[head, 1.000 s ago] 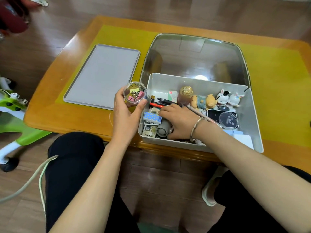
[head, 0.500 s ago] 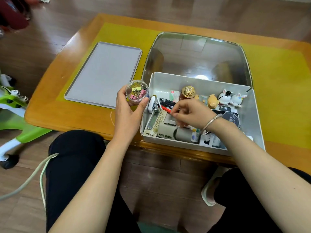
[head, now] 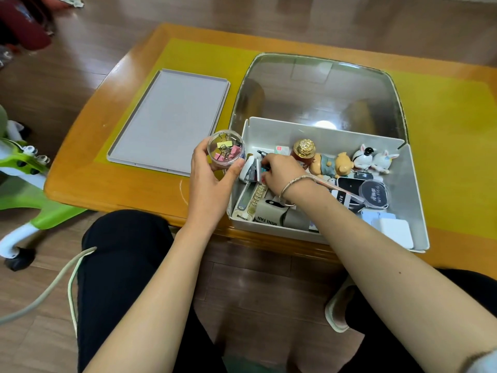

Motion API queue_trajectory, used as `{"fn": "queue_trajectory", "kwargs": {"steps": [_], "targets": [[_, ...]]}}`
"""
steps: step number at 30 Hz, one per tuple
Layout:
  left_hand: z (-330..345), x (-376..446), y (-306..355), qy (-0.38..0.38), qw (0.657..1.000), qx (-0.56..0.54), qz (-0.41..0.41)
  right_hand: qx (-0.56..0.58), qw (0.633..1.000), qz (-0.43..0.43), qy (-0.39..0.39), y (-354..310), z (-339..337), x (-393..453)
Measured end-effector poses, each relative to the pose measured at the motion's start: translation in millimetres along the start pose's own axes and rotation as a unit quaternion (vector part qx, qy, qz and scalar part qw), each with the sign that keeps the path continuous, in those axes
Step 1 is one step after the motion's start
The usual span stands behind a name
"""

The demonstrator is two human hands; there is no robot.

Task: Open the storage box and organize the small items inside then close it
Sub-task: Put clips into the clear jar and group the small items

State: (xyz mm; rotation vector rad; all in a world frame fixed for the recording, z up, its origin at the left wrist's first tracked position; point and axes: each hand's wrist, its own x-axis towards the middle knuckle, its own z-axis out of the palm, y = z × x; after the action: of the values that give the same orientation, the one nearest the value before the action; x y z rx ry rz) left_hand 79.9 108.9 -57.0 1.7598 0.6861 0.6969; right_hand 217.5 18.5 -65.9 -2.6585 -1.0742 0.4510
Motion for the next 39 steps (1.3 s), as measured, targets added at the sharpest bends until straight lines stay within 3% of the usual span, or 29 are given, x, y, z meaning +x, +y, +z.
{"fn": "queue_trajectory", "kwargs": {"steps": [7, 21, 24, 27, 30, 39], "targets": [[1.4, -1.6, 2.3, 0.001, 0.999, 0.009, 0.044, -0.024, 1.000, -0.006, 0.002, 9.0, -1.7, -7.2], [1.9, -3.9, 3.8, -0.002, 0.999, 0.010, 0.036, 0.052, 0.998, -0.025, 0.016, 7.9, -5.8, -6.3], [0.2, -4.0, 2.6, 0.006, 0.999, 0.012, 0.032, 0.140, 0.988, -0.025, 0.057, 11.4, -15.7, -16.9], [-0.5, -1.6, 3.7, 0.011, 0.999, 0.027, 0.029, 0.217, 0.963, -0.019, 0.158, 28.6, -33.9, -35.7], [3.4, 0.2, 6.9, 0.013, 0.998, 0.043, 0.034, 0.261, 0.939, 0.034, 0.222, 60.2, -46.6, -52.9], [24.4, -4.0, 24.5, -0.029, 0.998, 0.020, 0.061, 0.285, 0.932, 0.110, 0.194, 116.3, -46.6, -78.9]]}}
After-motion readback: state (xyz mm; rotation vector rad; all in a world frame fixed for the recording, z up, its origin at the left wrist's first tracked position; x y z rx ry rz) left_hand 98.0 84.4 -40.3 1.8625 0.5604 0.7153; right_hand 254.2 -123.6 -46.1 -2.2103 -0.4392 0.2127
